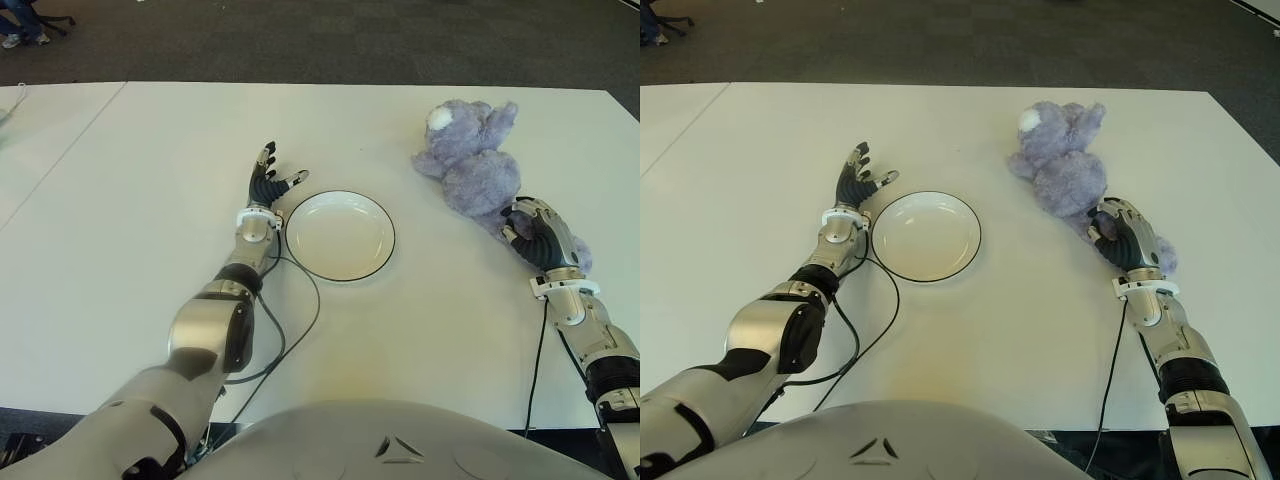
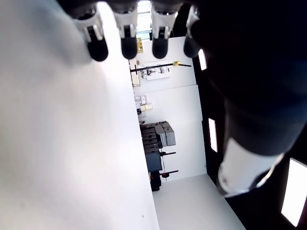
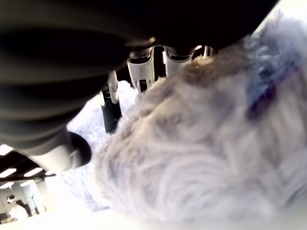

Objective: Put the doll into the plate.

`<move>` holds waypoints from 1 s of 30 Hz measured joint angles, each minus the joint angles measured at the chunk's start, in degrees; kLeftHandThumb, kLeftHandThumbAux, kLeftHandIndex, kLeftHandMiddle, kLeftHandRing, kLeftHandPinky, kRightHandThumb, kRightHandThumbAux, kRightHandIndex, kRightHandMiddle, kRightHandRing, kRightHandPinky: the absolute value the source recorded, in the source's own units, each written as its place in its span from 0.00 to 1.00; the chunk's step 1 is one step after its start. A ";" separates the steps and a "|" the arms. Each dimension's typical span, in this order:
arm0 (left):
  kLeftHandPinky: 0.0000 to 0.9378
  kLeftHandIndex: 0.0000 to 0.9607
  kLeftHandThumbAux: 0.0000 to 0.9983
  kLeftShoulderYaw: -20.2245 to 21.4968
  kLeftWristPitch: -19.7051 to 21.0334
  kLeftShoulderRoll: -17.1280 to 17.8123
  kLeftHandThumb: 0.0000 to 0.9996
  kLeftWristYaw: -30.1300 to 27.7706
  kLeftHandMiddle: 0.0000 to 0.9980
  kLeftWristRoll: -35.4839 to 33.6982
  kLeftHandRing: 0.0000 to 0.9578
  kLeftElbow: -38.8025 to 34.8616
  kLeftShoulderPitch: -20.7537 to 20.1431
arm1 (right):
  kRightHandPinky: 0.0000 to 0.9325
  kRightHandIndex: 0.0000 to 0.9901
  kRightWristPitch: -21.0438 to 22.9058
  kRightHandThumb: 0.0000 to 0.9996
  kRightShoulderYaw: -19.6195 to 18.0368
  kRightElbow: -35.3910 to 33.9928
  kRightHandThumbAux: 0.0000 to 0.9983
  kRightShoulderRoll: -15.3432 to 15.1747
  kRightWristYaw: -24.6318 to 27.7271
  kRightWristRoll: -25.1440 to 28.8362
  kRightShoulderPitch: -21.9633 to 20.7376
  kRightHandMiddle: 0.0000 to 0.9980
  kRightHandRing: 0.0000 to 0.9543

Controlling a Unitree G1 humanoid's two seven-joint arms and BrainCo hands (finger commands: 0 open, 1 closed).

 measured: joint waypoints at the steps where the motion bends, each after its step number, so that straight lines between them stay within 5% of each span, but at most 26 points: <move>1: 0.12 0.06 0.81 0.01 0.00 0.00 0.00 0.00 0.06 -0.01 0.07 0.00 0.00 | 0.63 0.39 -0.13 0.83 -0.02 -0.05 0.68 0.03 0.48 0.56 0.02 0.51 0.55; 30: 0.12 0.06 0.81 0.02 -0.01 0.00 0.00 0.00 0.07 -0.02 0.08 0.00 0.00 | 0.63 0.39 -3.14 0.83 -0.55 0.10 0.68 0.37 1.67 2.98 0.20 0.55 0.58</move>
